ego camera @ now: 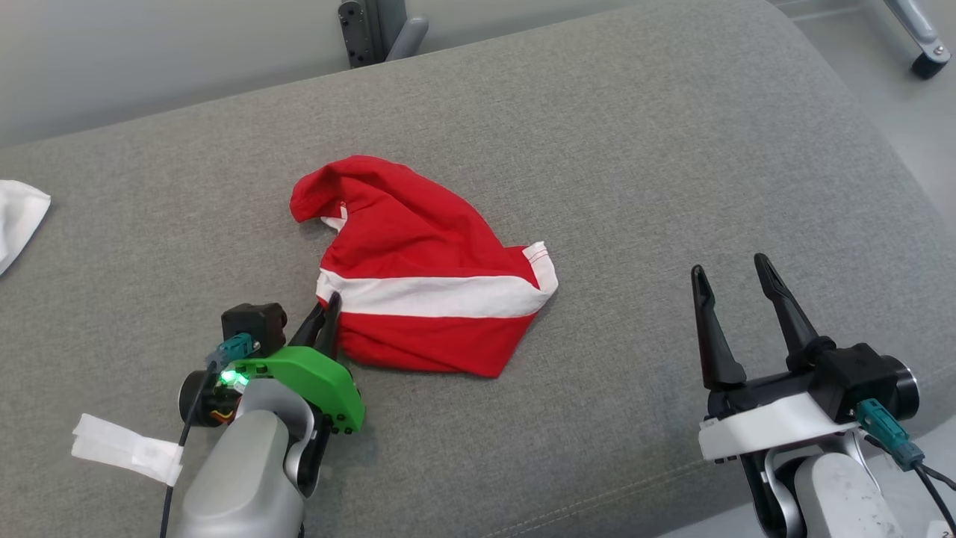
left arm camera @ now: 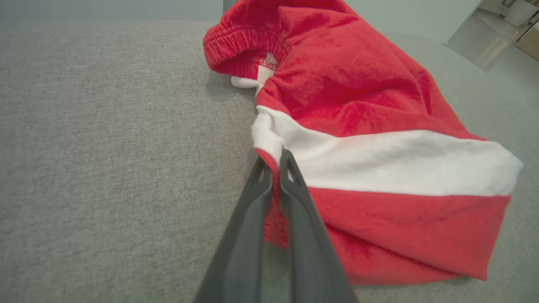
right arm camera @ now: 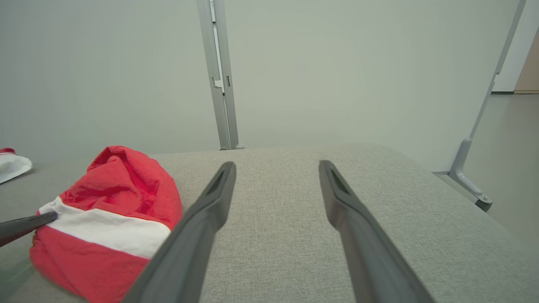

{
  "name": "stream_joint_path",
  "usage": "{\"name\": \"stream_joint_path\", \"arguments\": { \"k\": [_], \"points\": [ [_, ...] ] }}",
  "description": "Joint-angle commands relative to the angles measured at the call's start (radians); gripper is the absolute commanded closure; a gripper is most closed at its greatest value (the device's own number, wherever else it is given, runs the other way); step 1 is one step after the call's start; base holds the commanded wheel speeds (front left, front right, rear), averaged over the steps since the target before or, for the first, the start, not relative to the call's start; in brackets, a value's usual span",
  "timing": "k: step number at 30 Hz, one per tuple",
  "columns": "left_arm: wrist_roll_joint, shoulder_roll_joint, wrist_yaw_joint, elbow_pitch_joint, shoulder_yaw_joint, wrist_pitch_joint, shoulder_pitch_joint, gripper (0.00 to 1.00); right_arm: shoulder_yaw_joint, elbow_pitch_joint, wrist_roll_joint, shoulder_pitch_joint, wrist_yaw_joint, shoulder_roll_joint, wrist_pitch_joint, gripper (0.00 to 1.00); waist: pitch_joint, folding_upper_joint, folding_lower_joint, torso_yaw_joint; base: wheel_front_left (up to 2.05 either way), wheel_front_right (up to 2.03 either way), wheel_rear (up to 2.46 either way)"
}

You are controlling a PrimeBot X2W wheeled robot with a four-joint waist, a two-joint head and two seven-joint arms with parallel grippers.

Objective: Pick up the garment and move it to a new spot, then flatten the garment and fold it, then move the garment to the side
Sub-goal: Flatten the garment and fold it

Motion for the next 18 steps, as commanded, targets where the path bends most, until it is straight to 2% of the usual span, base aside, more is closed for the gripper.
{"name": "stream_joint_path", "arguments": {
  "k": [1,5,15,18],
  "points": [
    [-0.009,0.001,-0.002,-0.004,0.0,-0.013,-0.011,1.0,-0.005,-0.002,-0.001,0.008,-0.001,-0.001,-0.003,0.0,-0.002,0.0111,0.0001,0.011,0.0,0.0,0.0],
    [-0.021,0.003,0.014,-0.035,0.026,-0.047,0.015,1.0,-0.012,-0.001,0.003,0.013,-0.001,-0.001,-0.003,0.0,-0.01,0.0111,0.0001,0.037,0.0,0.0,0.0],
    [0.008,-0.008,0.151,-0.267,0.143,-0.059,0.208,1.0,-0.017,0.039,-0.008,0.016,-0.001,-0.001,-0.003,0.0,-0.024,0.0111,0.0001,0.131,0.0,0.0,0.0],
    [0.015,-0.011,0.169,-0.295,0.145,-0.059,0.247,1.0,-0.006,0.065,-0.006,0.011,-0.001,-0.001,-0.003,0.0,-0.024,0.0111,0.0001,0.144,0.0,0.0,0.0]
  ]
}}
